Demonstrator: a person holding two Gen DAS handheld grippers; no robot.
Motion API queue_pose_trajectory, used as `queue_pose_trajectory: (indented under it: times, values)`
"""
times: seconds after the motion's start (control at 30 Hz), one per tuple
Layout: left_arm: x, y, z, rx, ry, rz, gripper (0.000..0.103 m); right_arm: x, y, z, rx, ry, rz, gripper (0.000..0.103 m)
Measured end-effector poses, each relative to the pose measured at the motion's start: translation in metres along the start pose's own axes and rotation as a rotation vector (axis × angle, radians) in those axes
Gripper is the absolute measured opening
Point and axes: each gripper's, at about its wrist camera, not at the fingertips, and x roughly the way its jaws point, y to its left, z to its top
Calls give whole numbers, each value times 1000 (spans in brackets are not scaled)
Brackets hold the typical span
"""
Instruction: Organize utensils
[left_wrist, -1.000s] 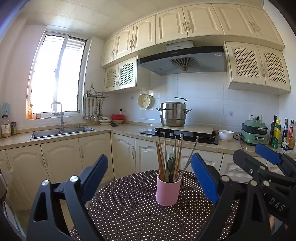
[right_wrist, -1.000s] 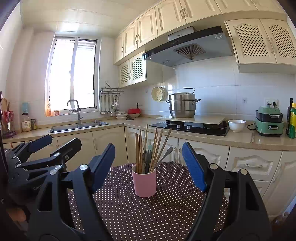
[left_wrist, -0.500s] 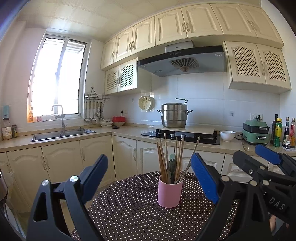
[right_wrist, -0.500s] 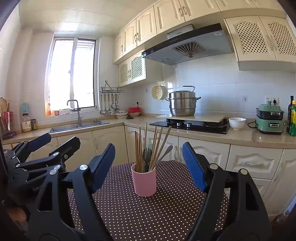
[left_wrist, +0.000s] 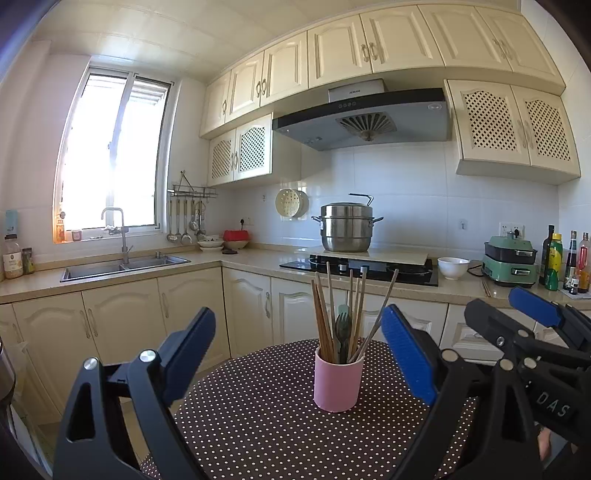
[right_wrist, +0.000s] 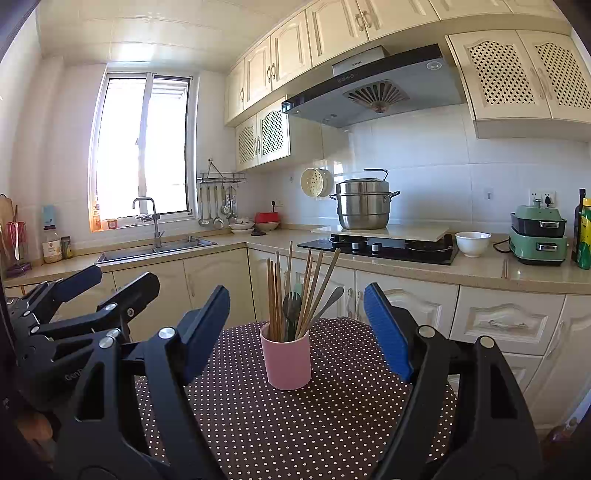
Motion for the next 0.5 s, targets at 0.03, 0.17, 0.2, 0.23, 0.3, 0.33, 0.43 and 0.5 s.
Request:
queue_pose_trajectory:
  times: [0.03, 0.17, 0.2, 0.23, 0.3, 0.33, 0.43, 0.5]
  values:
    - [0, 0, 0, 1, 0, 1, 90, 0, 0, 0, 0, 0, 0, 74]
    - [-1, 0, -1, 2, 1, 2, 90, 0, 0, 1, 2, 2, 0, 75]
    - [-1, 0, -1, 3, 2, 3, 90, 0, 0, 1, 3, 4, 0, 74]
    - [-2, 0, -1, 3, 2, 3, 90, 0, -1, 1, 4, 4, 1, 74]
    - [-1, 0, -1, 4, 1, 2, 90, -1, -1, 1, 3, 4, 0, 75]
    - [-1, 0, -1, 4, 2, 2, 90, 0, -1, 1, 3, 4, 0, 74]
    - [-2, -1, -1, 5, 1, 4, 90, 0, -1, 1, 4, 4, -1, 75]
    - [-2, 0, -2, 5, 0, 4, 90, 0, -1, 1, 3, 3, -1, 75]
